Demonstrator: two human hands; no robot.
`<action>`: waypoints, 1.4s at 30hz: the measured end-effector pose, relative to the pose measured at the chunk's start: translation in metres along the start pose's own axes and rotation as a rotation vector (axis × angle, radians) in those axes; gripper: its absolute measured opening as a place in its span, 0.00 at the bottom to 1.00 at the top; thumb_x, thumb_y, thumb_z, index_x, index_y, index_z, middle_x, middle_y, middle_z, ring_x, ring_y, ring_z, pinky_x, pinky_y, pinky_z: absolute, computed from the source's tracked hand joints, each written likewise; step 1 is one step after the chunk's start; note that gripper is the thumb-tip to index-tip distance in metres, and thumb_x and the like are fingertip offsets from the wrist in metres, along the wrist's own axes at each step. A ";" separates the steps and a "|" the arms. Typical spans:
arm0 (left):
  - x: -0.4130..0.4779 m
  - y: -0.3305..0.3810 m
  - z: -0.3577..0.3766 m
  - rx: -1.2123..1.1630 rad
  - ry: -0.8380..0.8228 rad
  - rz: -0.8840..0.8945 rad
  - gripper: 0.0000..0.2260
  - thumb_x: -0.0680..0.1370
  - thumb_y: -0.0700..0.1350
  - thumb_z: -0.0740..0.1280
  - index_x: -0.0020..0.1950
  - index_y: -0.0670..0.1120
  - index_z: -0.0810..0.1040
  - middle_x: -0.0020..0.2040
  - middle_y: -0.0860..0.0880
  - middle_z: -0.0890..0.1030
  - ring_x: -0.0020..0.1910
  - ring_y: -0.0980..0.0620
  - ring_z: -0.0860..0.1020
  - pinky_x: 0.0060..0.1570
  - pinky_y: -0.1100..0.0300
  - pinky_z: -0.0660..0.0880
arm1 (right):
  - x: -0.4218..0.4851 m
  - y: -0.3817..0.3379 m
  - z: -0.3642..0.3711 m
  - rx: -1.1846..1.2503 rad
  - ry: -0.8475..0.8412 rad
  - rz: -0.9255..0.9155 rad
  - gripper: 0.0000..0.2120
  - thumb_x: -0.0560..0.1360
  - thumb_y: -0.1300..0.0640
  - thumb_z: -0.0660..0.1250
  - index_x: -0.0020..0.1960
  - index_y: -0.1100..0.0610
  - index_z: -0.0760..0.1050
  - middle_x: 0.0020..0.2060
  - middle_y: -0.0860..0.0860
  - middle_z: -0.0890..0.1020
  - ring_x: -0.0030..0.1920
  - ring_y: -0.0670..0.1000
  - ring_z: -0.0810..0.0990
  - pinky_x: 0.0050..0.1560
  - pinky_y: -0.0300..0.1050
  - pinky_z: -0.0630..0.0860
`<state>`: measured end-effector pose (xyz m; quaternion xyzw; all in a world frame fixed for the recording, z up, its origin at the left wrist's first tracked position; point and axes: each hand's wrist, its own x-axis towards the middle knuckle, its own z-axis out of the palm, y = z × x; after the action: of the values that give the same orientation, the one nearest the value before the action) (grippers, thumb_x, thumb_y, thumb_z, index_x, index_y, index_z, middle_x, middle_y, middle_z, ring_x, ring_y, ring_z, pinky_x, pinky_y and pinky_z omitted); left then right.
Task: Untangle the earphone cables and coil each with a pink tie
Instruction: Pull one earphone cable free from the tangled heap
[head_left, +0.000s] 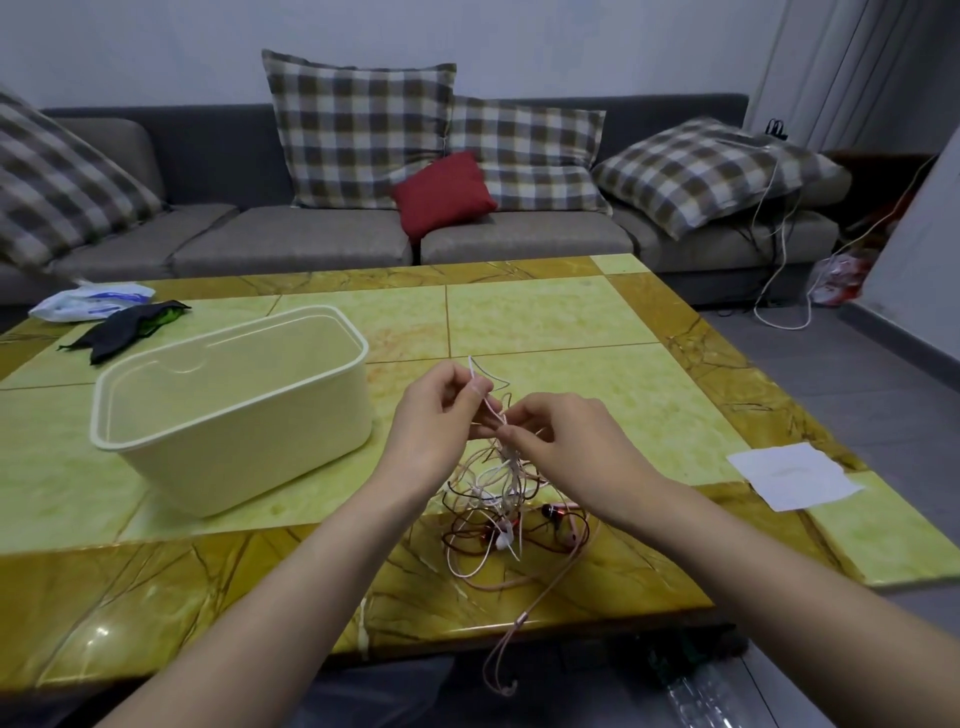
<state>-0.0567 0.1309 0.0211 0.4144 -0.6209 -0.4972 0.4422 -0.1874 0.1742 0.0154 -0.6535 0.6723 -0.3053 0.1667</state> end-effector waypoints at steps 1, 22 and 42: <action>0.000 0.000 -0.001 -0.005 0.018 -0.005 0.07 0.80 0.38 0.60 0.44 0.40 0.73 0.38 0.44 0.80 0.36 0.52 0.80 0.36 0.65 0.78 | 0.000 0.001 -0.001 -0.015 0.002 0.006 0.07 0.76 0.50 0.65 0.47 0.50 0.81 0.37 0.45 0.84 0.42 0.46 0.81 0.48 0.51 0.78; 0.001 0.014 0.003 -0.043 -0.046 0.009 0.06 0.80 0.42 0.61 0.46 0.40 0.74 0.33 0.49 0.72 0.25 0.57 0.67 0.27 0.65 0.68 | -0.009 0.008 0.001 0.004 -0.002 -0.082 0.22 0.77 0.61 0.63 0.69 0.56 0.63 0.62 0.50 0.73 0.58 0.46 0.73 0.57 0.37 0.69; 0.009 -0.010 -0.035 0.415 -0.163 -0.078 0.14 0.81 0.48 0.58 0.44 0.47 0.81 0.42 0.43 0.75 0.43 0.52 0.70 0.39 0.62 0.64 | 0.005 0.019 -0.038 0.164 -0.011 0.099 0.12 0.80 0.55 0.58 0.42 0.55 0.76 0.30 0.49 0.76 0.31 0.46 0.78 0.37 0.40 0.77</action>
<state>-0.0251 0.1119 0.0162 0.4785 -0.7271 -0.4075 0.2763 -0.2264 0.1759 0.0334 -0.6054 0.6754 -0.3471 0.2383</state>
